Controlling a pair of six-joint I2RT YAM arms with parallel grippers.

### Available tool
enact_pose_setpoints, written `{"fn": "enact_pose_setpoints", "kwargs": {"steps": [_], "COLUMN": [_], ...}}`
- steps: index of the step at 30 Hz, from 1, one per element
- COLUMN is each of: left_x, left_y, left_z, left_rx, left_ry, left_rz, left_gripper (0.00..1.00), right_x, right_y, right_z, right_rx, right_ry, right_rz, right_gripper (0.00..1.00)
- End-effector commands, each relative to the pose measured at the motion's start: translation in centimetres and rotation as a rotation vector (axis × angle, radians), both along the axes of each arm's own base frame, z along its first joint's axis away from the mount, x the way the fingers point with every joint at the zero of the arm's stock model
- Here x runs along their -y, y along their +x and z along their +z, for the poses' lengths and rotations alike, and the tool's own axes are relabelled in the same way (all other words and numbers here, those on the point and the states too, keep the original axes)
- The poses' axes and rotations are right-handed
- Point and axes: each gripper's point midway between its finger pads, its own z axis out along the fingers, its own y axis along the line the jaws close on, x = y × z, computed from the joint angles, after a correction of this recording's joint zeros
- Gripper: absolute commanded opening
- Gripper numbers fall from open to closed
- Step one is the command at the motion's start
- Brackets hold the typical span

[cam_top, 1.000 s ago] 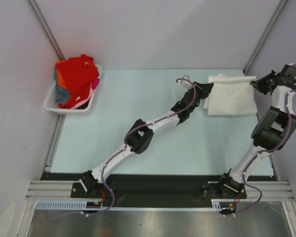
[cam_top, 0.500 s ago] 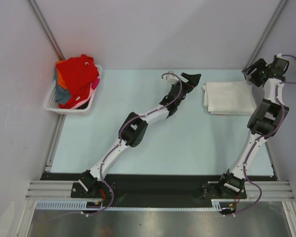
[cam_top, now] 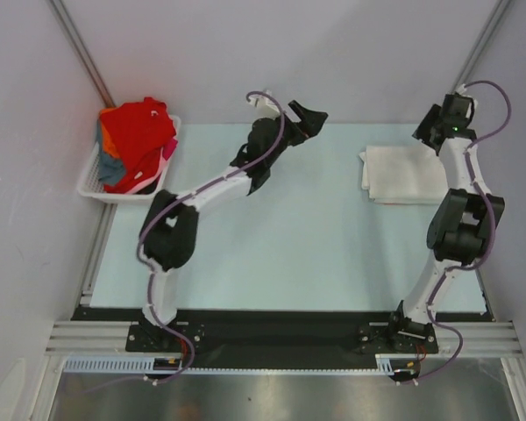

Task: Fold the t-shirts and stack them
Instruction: Neatly place the folded tshirt to the corner, then reset both grippers

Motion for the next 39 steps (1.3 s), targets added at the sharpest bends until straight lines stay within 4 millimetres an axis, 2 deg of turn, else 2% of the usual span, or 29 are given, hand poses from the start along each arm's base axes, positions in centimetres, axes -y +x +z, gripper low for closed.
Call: {"fn": "enact_pose_setpoints", "kwargs": {"steps": [1,2,3,4,5,6,7,8,9,10,11,12,13,14,15,16,17,18,19,20,21,22,23,24,28,29,31,35,39], "left_x": [-2.5,-3.8,-4.9,-6.0,-7.2,-8.2,-9.0,-10.0,-10.9,-11.6,-12.5,-13.5,-14.2,-15.3,-16.6,-17.3,-18.2,-19.3,-20.1,-21.1,-22.3,-23.1,-24.0,-24.8,-27.5,-27.9,-27.8,-28.3,-27.5], "left_y": [-4.2,-5.9,-7.2,-7.9,-9.1,-10.1,-10.6,-11.5,-12.3,-12.9,-13.8,-14.7,-15.3,-16.1,-16.9,-17.4,-18.3,-19.1,-19.6,-20.4,-21.2,-21.7,-22.4,-23.1,-25.0,-25.5,-26.3,-27.3,-27.4], "left_z": [0.4,2.8,-0.1,-0.5,0.9,-1.5,-2.0,-0.7,-2.8,-3.0,-1.9,-3.7,-3.9,-2.9,-4.9,-5.5,-4.5,-6.3,-6.7,-5.8,-7.4,-7.7,-6.7,-8.2,-8.8,-10.3,-11.0,-15.2,-14.9], "left_rx": [0.04,0.086,0.061,0.069,0.093,0.046,0.039,0.05,0.001,-0.004,0.013,-0.018,-0.016,0.002,-0.037,-0.042,-0.02,-0.056,-0.056,-0.035,-0.066,-0.064,-0.037,-0.055,-0.006,-0.023,-0.011,-0.054,-0.042], "left_ry": [0.129,0.118,0.163,0.189,0.185,0.237,0.267,0.262,0.307,0.321,0.316,0.351,0.362,0.353,0.394,0.419,0.412,0.457,0.479,0.475,0.518,0.537,0.52,0.547,0.563,0.585,0.579,0.62,0.618], "left_rz": [-0.033,-0.026,-0.022,-0.007,0.006,0.01,0.026,0.04,0.043,0.05,0.066,0.069,0.079,0.097,0.125,0.131,0.143,0.158,0.166,0.184,0.204,0.218,0.238,0.241,0.292,0.287,0.258,0.227,0.189], "left_gripper": [1.0,1.0,1.0,1.0,1.0,1.0,1.0,1.0,1.0,1.0,1.0,1.0,1.0,1.0,1.0,1.0,1.0,1.0,1.0,1.0,1.0,1.0,1.0,1.0,1.0,1.0,1.0,1.0,1.0], "right_x": [-2.4,-3.9,-5.3,-6.3,-7.5,-8.2,-10.1,-10.8,-11.7,-13.3,-13.9,-14.4,-15.4,-16.4,-17.1,-17.8,-19.4,-20.3,-21.0,-22.5,-22.7,-22.9,-23.4,-23.8,-24.7,-25.0,-25.5,-25.3,-25.4], "right_y": [-2.5,-2.9,-4.0,-4.7,-5.3,-5.7,-7.5,-8.3,-8.9,-10.6,-11.4,-11.9,-12.7,-14.1,-14.9,-15.5,-16.8,-17.6,-18.3,-19.2,-20.6,-21.3,-22.0,-23.1,-25.8,-26.0,-27.1,-27.9,-28.1], "right_z": [4.7,4.6,5.0,4.6,4.6,5.4,4.9,5.3,5.3,5.4,5.2,5.2,5.2,4.6,4.6,4.5,4.4,4.2,4.1,4.1,3.3,3.0,2.3,1.3,-2.3,-2.4,-4.2,-6.7,-7.2], "right_rx": [0.078,0.091,0.124,0.131,0.147,0.188,0.188,0.205,0.224,0.236,0.24,0.254,0.259,0.26,0.264,0.268,0.284,0.284,0.285,0.285,0.263,0.259,0.248,0.236,0.206,0.23,0.228,0.202,0.211], "right_ry": [-0.041,0.003,0.025,0.045,0.065,0.061,0.069,0.061,0.051,0.034,0.015,-0.003,-0.011,-0.007,-0.003,0.003,0.025,0.029,0.033,0.034,0.029,0.03,0.043,0.059,0.144,0.161,0.186,0.201,0.224], "right_rz": [0.006,0.052,0.081,0.101,0.131,0.146,0.177,0.185,0.203,0.24,0.247,0.256,0.273,0.293,0.307,0.319,0.356,0.378,0.392,0.433,0.447,0.447,0.472,0.484,0.52,0.535,0.566,0.556,0.544], "right_gripper": [0.61,0.59,0.56,0.54,0.53,0.53,0.54,0.54,0.56,0.58,0.59,0.6,0.64,0.67,0.69,0.74,0.78,0.83,0.94,0.97,1.0,1.0,1.0,1.0,1.0,1.0,1.0,1.0,0.99]}}
